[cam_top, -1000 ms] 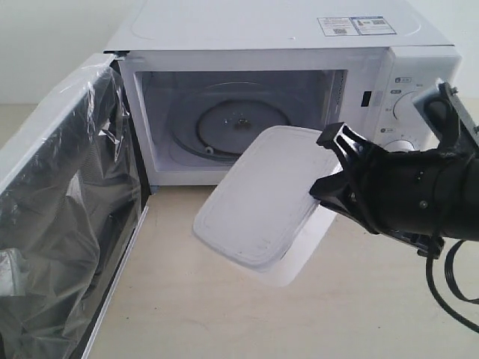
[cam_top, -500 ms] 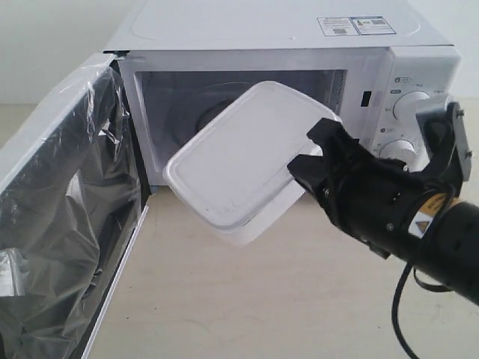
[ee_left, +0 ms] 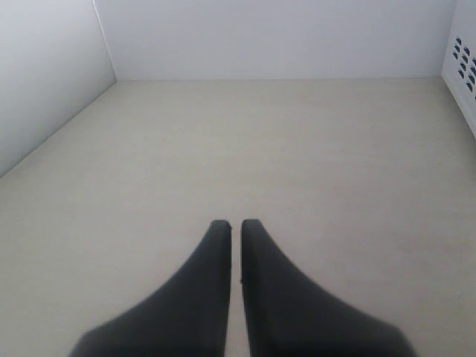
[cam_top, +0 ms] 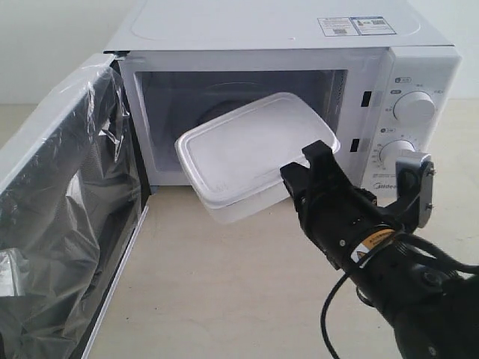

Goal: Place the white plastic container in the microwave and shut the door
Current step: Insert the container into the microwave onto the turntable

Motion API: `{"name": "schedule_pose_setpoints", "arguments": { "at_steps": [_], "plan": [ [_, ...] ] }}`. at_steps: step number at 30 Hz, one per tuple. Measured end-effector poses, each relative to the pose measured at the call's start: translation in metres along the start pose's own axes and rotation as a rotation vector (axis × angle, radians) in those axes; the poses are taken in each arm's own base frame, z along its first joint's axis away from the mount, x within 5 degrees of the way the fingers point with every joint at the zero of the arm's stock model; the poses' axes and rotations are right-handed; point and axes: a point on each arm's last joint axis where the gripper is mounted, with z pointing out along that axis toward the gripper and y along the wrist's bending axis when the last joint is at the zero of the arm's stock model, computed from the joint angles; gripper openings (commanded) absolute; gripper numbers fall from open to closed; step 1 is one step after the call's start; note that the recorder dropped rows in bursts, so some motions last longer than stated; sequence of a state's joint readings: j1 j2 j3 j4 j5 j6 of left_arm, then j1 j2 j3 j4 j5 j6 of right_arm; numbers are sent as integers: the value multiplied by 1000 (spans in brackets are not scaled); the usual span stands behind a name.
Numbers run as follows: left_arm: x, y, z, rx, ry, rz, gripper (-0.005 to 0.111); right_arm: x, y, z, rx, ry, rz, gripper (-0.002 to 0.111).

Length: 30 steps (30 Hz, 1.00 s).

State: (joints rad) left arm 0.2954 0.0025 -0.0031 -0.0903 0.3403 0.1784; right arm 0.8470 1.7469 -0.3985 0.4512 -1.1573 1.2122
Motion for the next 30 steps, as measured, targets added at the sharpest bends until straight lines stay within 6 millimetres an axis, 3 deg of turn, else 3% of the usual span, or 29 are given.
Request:
{"name": "schedule_pose_setpoints", "arguments": {
  "at_steps": [7,13,30],
  "plan": [
    [0,0,0,0,0,0,4,14,8,34,-69,-4,18,0],
    [0,0,0,0,0,0,4,22,-6,54,-36,-40,99,0],
    [0,0,0,0,0,0,4,17,9,76,-74,-181,168,0]
  ]
}}
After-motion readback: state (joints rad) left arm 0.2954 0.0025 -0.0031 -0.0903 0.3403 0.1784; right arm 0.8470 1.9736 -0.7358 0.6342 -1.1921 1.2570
